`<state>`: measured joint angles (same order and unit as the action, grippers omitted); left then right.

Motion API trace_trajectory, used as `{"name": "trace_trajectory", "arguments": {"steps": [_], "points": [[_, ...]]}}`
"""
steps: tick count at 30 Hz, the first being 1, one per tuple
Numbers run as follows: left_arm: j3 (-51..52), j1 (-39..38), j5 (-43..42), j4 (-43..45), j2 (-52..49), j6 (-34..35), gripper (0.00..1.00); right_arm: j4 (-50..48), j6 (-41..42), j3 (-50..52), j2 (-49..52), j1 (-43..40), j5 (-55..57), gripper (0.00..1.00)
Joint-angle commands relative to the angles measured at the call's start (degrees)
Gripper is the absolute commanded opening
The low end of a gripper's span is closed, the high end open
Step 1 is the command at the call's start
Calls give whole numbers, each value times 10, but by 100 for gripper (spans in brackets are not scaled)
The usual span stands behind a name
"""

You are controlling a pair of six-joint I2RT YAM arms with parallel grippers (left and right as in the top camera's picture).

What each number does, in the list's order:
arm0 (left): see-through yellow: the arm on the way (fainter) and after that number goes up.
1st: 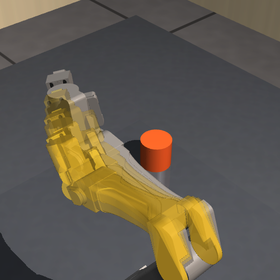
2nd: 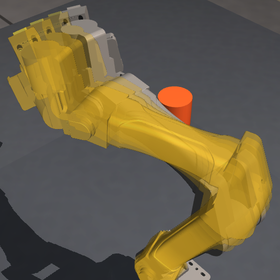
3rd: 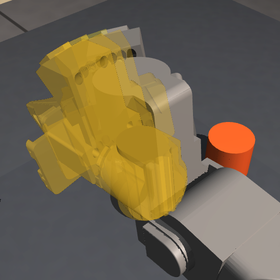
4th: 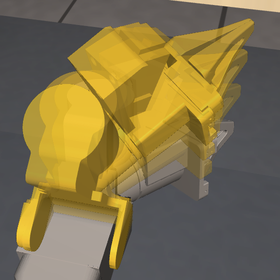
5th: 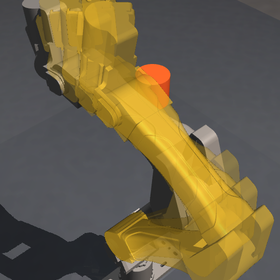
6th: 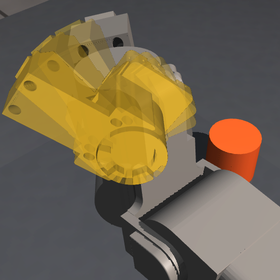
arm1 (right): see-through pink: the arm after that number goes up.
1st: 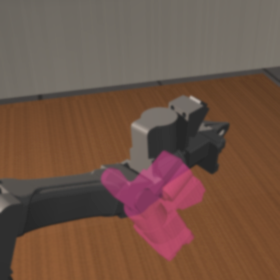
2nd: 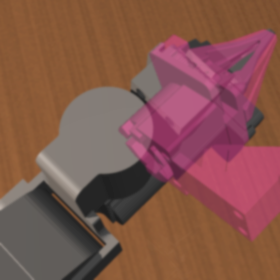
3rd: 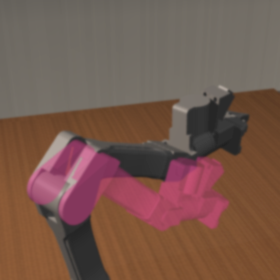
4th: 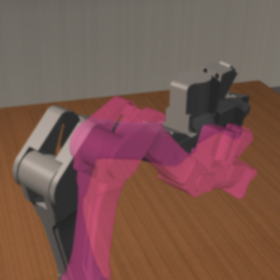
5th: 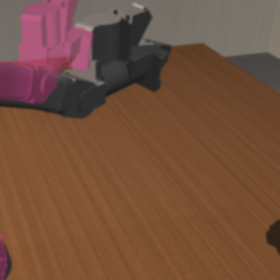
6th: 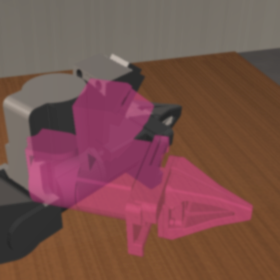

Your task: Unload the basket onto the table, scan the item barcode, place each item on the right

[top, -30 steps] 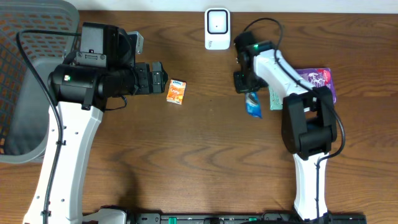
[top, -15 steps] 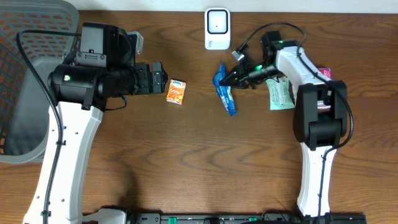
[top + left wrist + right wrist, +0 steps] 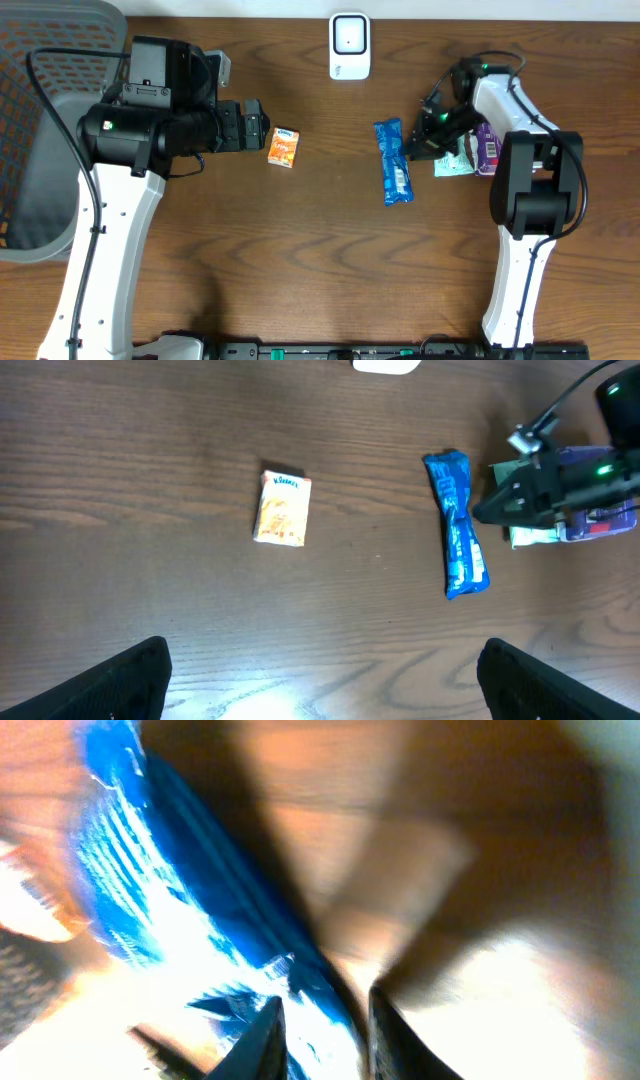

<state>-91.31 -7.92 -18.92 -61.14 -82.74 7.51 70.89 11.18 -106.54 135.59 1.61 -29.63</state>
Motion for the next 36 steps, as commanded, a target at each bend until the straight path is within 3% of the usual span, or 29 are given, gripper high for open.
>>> {"name": "trace_trajectory", "arguments": {"steps": [1, 4, 9, 10, 11, 13, 17, 21, 25, 28, 36], "points": [[1, 2, 5, -1, -1, 1, 98, 52, 6, -65, -14, 6, 143, 24], [1, 1, 5, -1, -1, 1, 98, 79, -5, -94, -14, 24, 137, 28], [1, 2, 5, -1, -1, 1, 98, 73, -72, -96, -14, 77, 97, 23], [1, 2, 5, -1, -1, 1, 98, 67, -74, -96, -14, 85, 101, 25], [1, 2, 5, -1, -1, 1, 98, 58, -74, -96, -14, 99, 106, 33], [1, 2, 5, -1, -1, 1, 98, 45, -67, -96, -14, 122, 129, 43], [1, 1, 5, -1, -1, 1, 98, 38, -31, -93, -14, 157, 196, 44], [1, 2, 5, -1, -1, 1, 98, 30, 38, -74, -14, 192, 344, 50], [1, 2, 5, -1, -1, 1, 98, -1, 52, -33, -14, 196, 373, 49], [1, 1, 5, -1, -1, 1, 98, -43, 63, 10, -14, 185, 382, 36], [1, 2, 5, -1, -1, 1, 98, -51, 86, 9, -15, 124, 393, 34]]}}
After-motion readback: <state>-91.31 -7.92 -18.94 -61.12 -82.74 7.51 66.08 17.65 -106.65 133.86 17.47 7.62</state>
